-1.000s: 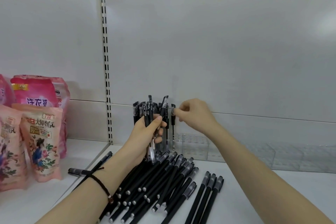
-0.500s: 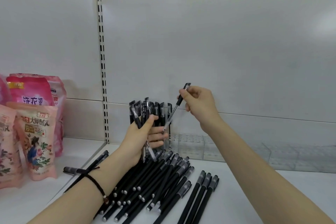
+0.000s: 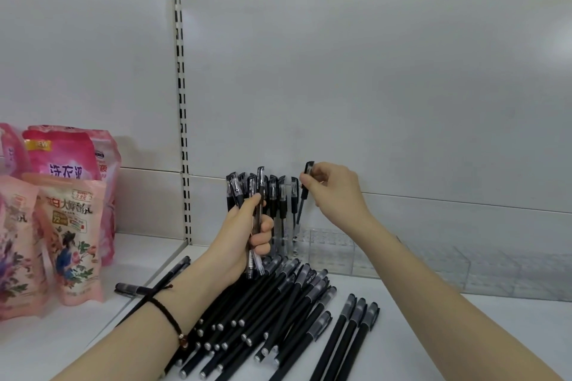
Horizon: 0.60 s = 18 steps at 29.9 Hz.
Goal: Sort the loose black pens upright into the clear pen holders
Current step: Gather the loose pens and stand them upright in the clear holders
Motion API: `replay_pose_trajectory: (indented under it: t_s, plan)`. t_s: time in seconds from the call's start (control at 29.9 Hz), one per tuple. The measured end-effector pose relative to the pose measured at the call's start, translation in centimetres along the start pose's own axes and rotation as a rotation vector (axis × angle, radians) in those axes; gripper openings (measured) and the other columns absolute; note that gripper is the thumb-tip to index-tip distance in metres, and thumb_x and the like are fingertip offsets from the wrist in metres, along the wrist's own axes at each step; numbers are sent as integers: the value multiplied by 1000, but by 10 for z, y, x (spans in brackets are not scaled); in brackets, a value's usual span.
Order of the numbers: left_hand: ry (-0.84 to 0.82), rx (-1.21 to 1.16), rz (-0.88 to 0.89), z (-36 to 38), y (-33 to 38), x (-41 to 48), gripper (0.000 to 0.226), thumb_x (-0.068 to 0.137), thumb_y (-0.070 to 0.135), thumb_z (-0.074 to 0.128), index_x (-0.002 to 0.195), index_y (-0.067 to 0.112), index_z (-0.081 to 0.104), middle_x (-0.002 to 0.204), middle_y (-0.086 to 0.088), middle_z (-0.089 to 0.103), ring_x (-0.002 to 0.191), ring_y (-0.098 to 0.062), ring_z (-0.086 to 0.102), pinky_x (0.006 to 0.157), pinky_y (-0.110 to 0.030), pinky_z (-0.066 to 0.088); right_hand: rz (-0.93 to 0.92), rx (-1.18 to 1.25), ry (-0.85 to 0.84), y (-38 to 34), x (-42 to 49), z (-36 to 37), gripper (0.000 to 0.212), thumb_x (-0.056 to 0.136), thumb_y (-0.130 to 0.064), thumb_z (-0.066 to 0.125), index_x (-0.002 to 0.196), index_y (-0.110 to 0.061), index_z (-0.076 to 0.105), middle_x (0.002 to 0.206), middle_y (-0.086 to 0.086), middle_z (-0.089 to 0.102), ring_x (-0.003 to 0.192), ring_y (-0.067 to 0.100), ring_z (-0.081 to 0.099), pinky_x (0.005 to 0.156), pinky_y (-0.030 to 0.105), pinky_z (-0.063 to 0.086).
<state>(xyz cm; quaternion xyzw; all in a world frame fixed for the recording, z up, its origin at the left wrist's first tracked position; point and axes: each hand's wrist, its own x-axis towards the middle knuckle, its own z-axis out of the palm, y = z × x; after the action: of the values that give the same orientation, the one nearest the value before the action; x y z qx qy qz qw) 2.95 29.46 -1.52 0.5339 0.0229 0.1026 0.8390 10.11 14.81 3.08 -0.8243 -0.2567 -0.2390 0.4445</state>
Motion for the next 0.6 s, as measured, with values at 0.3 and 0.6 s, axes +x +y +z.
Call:
replay_pose_trajectory:
  t_s: [0.3, 0.6]
  plan:
    - [-58, 44, 112, 3, 0, -3, 17, 102, 19, 45, 113, 6, 48, 63, -6, 57, 45, -13, 43, 37, -21, 33, -43, -380, -159, -6, -6, 8, 33, 86, -45, 62, 80, -14, 69, 78, 2, 67, 76, 23, 61, 66, 33, 51]
    - [-10, 119, 125, 3, -4, -2, 34, 100, 25, 49, 124, 0, 49, 70, -4, 67, 48, -13, 52, 40, -22, 43, -67, -354, -114, -11, 2, -9, 32, 88, -43, 62, 81, -12, 69, 84, 4, 70, 82, 21, 62, 72, 37, 52]
